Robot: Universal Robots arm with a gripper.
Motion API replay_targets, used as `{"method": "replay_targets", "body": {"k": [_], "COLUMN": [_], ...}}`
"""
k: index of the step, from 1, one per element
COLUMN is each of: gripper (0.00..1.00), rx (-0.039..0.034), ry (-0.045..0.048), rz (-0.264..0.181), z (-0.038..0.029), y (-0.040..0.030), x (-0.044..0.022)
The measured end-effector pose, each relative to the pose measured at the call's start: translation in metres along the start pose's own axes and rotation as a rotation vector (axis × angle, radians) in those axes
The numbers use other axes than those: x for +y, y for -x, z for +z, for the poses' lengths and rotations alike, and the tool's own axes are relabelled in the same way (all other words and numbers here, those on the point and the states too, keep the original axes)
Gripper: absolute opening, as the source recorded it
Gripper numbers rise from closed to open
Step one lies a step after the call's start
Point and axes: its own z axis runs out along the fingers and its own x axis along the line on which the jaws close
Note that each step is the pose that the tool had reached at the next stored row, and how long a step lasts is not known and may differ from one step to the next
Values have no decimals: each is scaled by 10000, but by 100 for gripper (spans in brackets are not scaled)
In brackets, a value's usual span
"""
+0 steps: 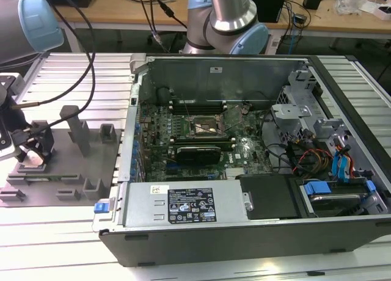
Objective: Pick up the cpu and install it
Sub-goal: 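Pick up the cpu and move it towards the insertion slot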
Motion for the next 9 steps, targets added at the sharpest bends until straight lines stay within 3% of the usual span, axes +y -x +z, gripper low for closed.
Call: {"method": "replay_targets", "body": {"k": [2,9], "gripper": [55,55], "rx": [1,3], "ry": [-1,-1], "rz": [1,-6], "z": [-1,-8], "y": [0,0], "x": [0,0]}}
